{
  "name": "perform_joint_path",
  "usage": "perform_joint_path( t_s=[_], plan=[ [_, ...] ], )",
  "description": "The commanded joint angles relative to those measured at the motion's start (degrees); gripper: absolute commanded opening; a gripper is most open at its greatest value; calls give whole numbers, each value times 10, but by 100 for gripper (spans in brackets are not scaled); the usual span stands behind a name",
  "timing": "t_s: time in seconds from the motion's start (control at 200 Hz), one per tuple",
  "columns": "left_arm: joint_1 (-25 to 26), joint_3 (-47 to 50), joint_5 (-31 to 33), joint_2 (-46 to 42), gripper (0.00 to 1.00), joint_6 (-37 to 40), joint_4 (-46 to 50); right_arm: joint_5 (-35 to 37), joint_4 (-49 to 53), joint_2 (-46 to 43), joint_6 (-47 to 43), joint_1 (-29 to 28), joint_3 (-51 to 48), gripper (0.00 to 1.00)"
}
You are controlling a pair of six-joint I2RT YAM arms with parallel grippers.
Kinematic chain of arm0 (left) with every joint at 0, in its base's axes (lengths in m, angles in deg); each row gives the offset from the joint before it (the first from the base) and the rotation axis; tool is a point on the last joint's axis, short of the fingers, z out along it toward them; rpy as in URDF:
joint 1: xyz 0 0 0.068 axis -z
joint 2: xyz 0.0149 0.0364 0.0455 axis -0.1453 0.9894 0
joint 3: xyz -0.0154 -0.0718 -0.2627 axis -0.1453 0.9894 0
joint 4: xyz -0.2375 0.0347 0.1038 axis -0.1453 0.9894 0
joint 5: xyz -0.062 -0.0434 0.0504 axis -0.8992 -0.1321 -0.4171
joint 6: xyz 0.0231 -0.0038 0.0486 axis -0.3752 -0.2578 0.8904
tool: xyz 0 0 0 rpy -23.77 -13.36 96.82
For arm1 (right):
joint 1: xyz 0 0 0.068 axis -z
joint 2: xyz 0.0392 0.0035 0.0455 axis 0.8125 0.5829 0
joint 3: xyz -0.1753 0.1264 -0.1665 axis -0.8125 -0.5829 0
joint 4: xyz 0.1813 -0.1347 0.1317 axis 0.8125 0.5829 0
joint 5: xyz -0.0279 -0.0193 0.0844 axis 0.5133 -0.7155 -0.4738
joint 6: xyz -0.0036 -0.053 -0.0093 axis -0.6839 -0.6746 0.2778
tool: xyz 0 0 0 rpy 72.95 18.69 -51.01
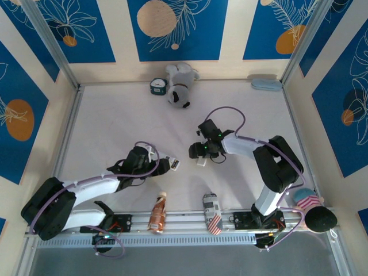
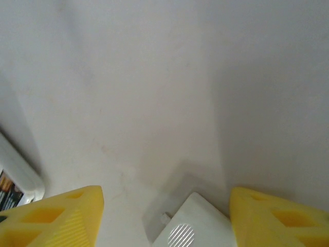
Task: Load the batteries into the remote control
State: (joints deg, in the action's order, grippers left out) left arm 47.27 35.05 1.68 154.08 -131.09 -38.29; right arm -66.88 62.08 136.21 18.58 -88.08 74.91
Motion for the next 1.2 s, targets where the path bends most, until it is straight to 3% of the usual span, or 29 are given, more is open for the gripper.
perform_joint_path(
  t_s=[0.0,0.18,0.285,0.57,1.195],
  plan=[
    [5,-30,-14,-7,50,23,8,8,13,-27,27,-7,-20,66],
    [13,-79,-30,39,13,36,10,16,5,-45,39,-5,-38,66],
    [23,-114,-30,83,3,39,20,20,1,-53,43,-4,-45,67],
    [37,-167,-16,172,0,45,57,15,-14,-64,47,2,-65,67],
    [45,-216,9,244,0,59,106,2,-32,-61,50,7,-78,66]
  ],
)
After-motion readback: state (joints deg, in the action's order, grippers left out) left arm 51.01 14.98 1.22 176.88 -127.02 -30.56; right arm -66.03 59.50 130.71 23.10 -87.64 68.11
